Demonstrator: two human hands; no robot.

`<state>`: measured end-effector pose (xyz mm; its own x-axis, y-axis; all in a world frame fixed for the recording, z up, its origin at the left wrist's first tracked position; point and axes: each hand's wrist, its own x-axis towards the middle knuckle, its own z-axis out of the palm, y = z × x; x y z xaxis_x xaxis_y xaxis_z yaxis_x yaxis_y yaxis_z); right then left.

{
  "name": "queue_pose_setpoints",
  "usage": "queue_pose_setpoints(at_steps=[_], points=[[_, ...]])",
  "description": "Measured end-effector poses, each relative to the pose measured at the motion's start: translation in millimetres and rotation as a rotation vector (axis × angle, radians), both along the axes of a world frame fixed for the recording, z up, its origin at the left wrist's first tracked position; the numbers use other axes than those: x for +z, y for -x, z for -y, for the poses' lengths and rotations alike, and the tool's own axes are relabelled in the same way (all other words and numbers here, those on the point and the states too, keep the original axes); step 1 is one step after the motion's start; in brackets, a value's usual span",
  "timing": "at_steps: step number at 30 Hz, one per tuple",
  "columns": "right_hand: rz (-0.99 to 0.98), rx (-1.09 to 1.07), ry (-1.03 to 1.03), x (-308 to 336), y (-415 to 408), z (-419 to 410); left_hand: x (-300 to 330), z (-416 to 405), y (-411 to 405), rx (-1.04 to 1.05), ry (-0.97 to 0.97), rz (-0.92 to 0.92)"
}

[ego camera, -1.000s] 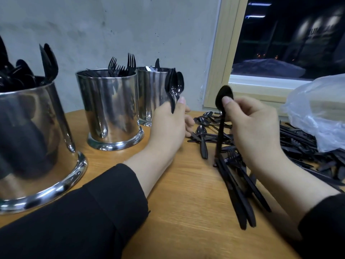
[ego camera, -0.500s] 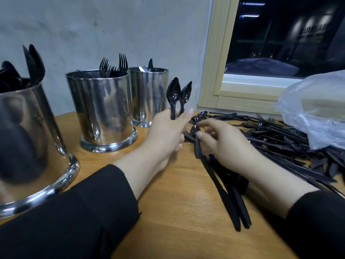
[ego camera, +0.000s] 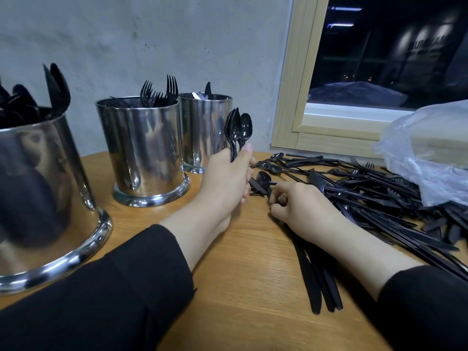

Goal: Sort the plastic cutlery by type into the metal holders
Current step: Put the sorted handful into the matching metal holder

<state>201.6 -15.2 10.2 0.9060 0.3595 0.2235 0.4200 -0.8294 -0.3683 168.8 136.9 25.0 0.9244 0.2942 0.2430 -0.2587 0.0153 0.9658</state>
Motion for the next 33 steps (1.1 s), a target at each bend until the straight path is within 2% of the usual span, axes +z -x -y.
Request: queue_pose_setpoints(at_steps=[4,15,20,25,30,33], points=[[-0.036,-0.023,-0.054,4,4,-1,-1,0,-1,0.001,0.01,0.013],[0.213,-0.12,-0.252,12,0,9,-1,-4,-3,0.082,0.032,0.019],[0.257,-0.176,-0.482,15,-3,13,4,-7,-4,0.144,0.147,-0.021],[0.102,0.031,-0.736,21,9,6,1,-5,-6,0.069,0.229,-0.031],[-0.077,0.225,-0.755,17,22,-10,-1,2,-5,-0.079,0.29,-0.033],[-0.149,0.296,-0.77,17,25,-11,-2,3,-6,-0.087,0.284,-0.03]])
